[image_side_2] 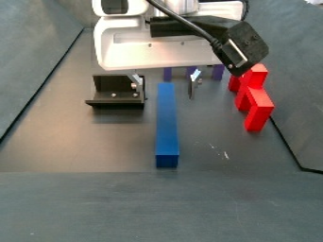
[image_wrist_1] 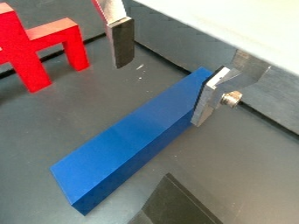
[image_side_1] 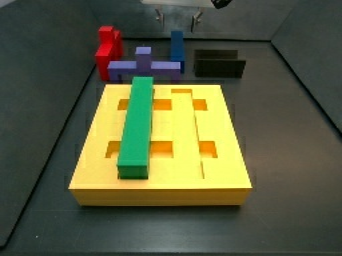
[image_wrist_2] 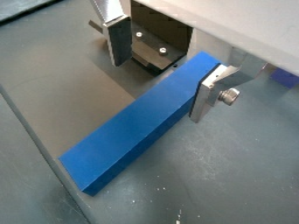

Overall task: Pick up the blue object. Move up. Move to above the board. Insert the blue object.
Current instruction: Pick up the blue object.

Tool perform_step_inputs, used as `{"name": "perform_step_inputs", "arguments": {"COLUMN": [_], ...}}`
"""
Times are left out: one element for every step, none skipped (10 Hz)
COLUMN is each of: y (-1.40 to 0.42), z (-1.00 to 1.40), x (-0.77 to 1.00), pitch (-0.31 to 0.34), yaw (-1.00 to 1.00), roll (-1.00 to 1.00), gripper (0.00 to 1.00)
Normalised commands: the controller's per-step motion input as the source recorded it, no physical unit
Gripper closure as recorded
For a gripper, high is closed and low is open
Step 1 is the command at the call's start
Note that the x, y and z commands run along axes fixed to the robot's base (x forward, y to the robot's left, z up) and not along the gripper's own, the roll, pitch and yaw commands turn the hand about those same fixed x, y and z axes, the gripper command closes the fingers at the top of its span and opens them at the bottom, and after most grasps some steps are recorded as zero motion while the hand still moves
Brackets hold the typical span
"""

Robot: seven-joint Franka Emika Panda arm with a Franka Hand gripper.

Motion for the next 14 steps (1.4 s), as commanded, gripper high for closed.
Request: {"name": "perform_step_inputs", "arguments": {"y": [0.0,0.0,0.05,0.08,0.05,0.09,0.07,0.07,0.05,0.0,0.0,0.0,0.0,0.0], "z": [-0.23,-0.4,-0.45,-0.46,-0.48,-0.42,-0.33,-0.19,-0.02,-0.03,-0.03,-0.01,0.0,0.0], "x": [0.04,0.09,0.0,-0.07,0.0,0.0,0.0,0.0,0.01,0.0,0.0,0.0,0.0,0.0], "pitch": [-0.011,-0.071,-0.099,-0.12,-0.143,-0.164,-0.123,-0.06,0.0,0.0,0.0,0.0,0.0,0.0], "yaw": [0.0,-0.08,-0.15,-0.12,-0.11,-0.08,-0.06,-0.05,-0.04,0.0,0.0,0.0,0.0,0.0], "roll": [-0.13,-0.21,-0.21,-0.15,-0.22,-0.28,-0.27,-0.21,-0.09,-0.01,0.0,0.03,0.02,0.0], "gripper": [0.0,0.0,0.0,0.0,0.0,0.0,0.0,0.0,0.0,0.0,0.0,0.0,0.0,0.0]}}
